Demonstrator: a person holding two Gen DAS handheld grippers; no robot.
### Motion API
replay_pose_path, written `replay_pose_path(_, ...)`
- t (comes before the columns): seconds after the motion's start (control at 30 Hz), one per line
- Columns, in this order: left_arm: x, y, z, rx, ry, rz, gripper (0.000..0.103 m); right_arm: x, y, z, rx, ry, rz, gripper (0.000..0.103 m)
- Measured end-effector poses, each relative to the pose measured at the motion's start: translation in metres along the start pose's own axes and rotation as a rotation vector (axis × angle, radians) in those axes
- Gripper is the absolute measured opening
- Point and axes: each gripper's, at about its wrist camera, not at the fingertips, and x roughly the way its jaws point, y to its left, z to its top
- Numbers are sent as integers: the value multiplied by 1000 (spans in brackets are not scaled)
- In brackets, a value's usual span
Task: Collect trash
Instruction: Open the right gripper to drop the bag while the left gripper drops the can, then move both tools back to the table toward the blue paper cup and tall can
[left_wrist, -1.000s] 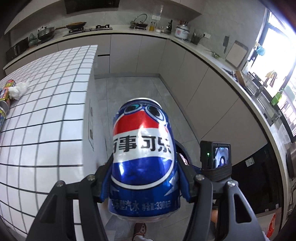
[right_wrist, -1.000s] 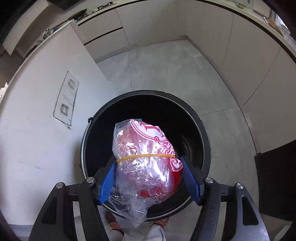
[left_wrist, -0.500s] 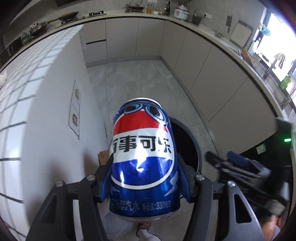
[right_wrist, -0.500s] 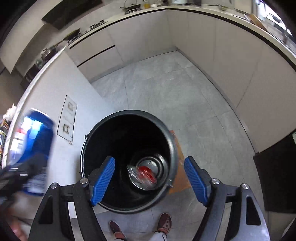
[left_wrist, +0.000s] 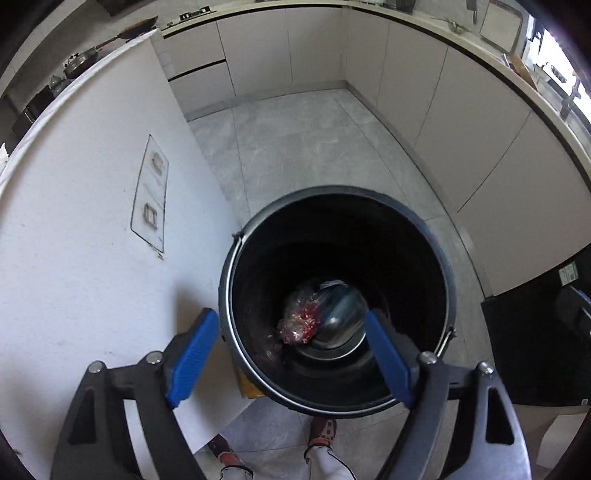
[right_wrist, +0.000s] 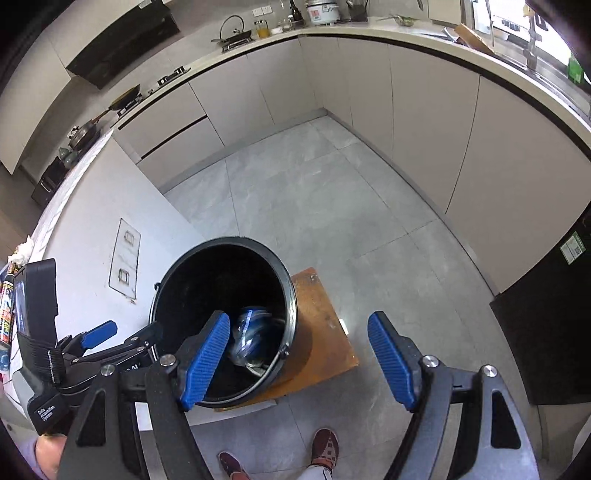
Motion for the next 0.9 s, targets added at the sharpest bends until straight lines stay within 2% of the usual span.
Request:
replay_pose_path(0.2,-52,10,14,-24,-70,-47,83,-18,17,10,-31,-40,12,79)
replay_pose_path(0.4,-124,45,21,-51,-169,-94,83,-46,58,15,-72,-92,56,79)
replay_pose_path(0.53,-164,84,15,-78,-230,-96,83,-68,101,14,-113,-136,95,79)
replay_pose_path(0.7,-199,155,-6,-128,-271,-57,84,-88,167,3,-142,-164,153,79)
replay_pose_path(0.9,-206,245,-37,-213,-272,23,84,-100,253,-23,-206,-168,212,81)
